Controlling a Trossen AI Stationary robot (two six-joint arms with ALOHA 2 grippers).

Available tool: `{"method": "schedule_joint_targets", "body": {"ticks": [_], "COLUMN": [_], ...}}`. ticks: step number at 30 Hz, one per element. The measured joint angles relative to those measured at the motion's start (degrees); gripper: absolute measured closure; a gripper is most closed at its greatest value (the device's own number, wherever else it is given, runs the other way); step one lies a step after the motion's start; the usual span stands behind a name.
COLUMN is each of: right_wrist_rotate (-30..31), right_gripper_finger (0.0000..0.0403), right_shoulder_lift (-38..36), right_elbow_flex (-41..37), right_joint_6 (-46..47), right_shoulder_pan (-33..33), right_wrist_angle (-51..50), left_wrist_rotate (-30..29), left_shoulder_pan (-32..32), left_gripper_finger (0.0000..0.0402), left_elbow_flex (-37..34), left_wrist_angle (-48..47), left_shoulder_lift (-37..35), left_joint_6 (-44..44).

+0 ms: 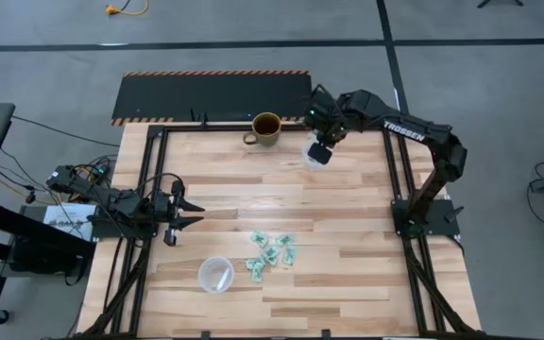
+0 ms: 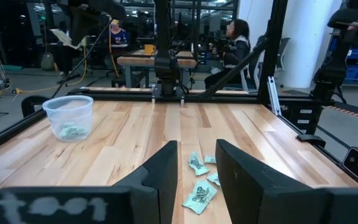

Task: Pick and place items into bin
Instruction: Put the stevia packet into the top transparent bin

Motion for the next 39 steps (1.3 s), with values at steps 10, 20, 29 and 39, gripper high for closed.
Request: {"method": "schedule_joint_targets", "body": {"ticks": [10, 20, 29, 39], "right_wrist_rotate": [-6.7, -11.6, -11.8, -12.8], "right_gripper_finger": [0.0403, 0.0403, 0.0403, 0.0403], "right_shoulder_lift": [0.0, 0.0, 0.0, 5.1], "right_elbow_flex": [0.0, 0.0, 0.0, -0.1], "right_joint_6": [-6.7, -13.1, -19.1, -24.3], "right_shoulder_pan": [-3.3, -7.1, -9.8, -11.6], "right_wrist_angle": [0.3, 0.1, 0.5, -1.5], "left_wrist_rotate": [0.0, -0.1, 8.1, 12.1], "left_shoulder_pan": [0.0, 0.0, 0.0, 0.0], "left_gripper_finger": [0.0304, 0.0304, 0.0304, 0.0304], "left_elbow_flex": [0.0, 0.0, 0.0, 0.0], "left_wrist_angle": [0.0, 0.2, 2.8, 2.4], "left_shoulder_lift": [0.0, 0.0, 0.0, 0.0], "left_joint_6": [0.4, 2.9, 4.2, 2.6]}}
